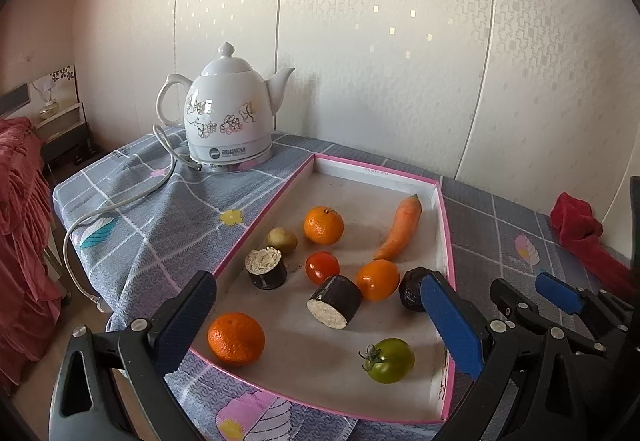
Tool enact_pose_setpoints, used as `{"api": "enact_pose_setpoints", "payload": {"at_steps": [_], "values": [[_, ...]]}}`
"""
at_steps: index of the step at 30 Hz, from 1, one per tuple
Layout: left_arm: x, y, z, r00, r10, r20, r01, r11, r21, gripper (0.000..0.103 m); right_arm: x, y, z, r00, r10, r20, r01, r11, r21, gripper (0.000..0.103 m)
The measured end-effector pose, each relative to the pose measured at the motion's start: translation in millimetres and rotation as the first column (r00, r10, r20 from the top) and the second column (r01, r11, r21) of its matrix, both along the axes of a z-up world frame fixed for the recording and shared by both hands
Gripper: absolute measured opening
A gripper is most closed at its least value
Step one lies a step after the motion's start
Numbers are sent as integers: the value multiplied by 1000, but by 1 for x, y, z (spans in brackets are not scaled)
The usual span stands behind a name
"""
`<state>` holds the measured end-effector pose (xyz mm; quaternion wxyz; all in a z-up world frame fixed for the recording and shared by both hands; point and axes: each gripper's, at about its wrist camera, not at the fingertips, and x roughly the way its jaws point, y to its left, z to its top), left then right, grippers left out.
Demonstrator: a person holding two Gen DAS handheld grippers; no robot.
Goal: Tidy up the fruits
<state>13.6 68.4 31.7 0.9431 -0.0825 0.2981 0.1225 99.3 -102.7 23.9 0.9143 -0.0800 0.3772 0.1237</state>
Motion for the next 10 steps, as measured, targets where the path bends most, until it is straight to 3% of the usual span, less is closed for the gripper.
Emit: {"api": "enact_pose_setpoints", "payload": {"at_steps": [6,10], "values": [[0,-3,1,1000,-19,0,19,1000,-2,99,0,0,0,1000,-1,-1,1,1000,-5,50],[2,-2,-2,1000,-17,-17,17,1000,-4,103,0,-1,1,1000,-4,3,4,1000,0,50]]}}
